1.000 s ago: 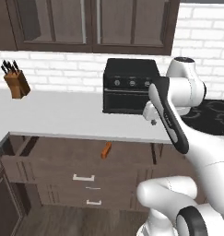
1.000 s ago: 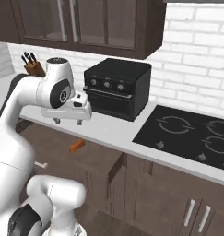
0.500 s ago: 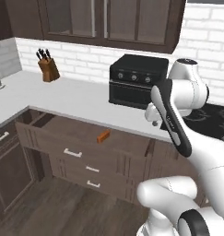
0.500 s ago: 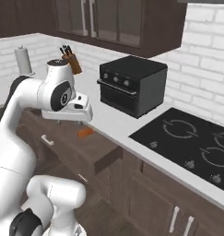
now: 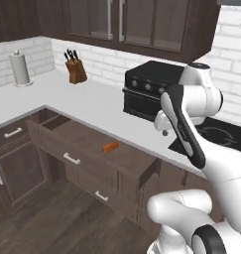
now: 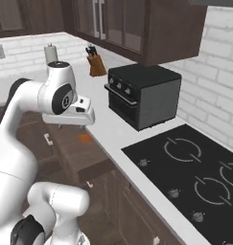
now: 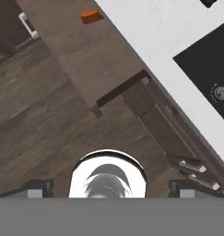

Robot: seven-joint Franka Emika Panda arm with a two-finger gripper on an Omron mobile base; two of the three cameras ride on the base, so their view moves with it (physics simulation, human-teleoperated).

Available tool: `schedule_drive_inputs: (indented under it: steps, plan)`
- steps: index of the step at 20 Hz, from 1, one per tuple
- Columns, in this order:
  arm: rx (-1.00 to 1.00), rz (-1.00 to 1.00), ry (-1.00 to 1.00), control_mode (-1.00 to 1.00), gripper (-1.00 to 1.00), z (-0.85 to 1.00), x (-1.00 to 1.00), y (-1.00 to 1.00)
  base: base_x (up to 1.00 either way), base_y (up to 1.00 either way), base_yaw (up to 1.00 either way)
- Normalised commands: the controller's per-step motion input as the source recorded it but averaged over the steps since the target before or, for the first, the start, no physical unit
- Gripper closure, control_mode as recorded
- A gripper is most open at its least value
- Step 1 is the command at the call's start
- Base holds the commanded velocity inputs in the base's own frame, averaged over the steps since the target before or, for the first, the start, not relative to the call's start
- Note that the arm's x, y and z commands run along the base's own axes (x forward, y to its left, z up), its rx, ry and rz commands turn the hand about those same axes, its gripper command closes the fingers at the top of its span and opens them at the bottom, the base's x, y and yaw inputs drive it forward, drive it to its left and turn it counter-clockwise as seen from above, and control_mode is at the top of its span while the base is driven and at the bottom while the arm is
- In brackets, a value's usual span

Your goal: Pick up the knife from the drawer and place it on the cutting board. Then place the meat from the plate to the cutting board.

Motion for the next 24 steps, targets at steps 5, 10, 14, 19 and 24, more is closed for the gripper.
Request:
schedule_drive_inputs:
  steps: [5, 10, 14, 19, 24]
  plan:
    - [0.01, 0.0, 0.02, -1.0, -1.0, -0.02, -0.01, 0.0, 0.11, -0.28, 0.07]
    - [-0.01, -0.01, 0.24, -1.0, -1.0, -0.83, 0.0, 0.48, 0.0, 0.0, 0.0]
    - [-0.08, 0.0, 0.32, -1.0, -1.0, -1.0, 0.74, 1.0, 0.0, 0.0, 0.0]
    - [0.0, -0.01, 0.15, -1.0, -1.0, -0.77, 1.0, 0.77, 0.0, 0.0, 0.0]
    - [0.0, 0.0, 0.04, -1.0, -1.0, -0.77, 0.92, 0.25, 0.0, 0.0, 0.0]
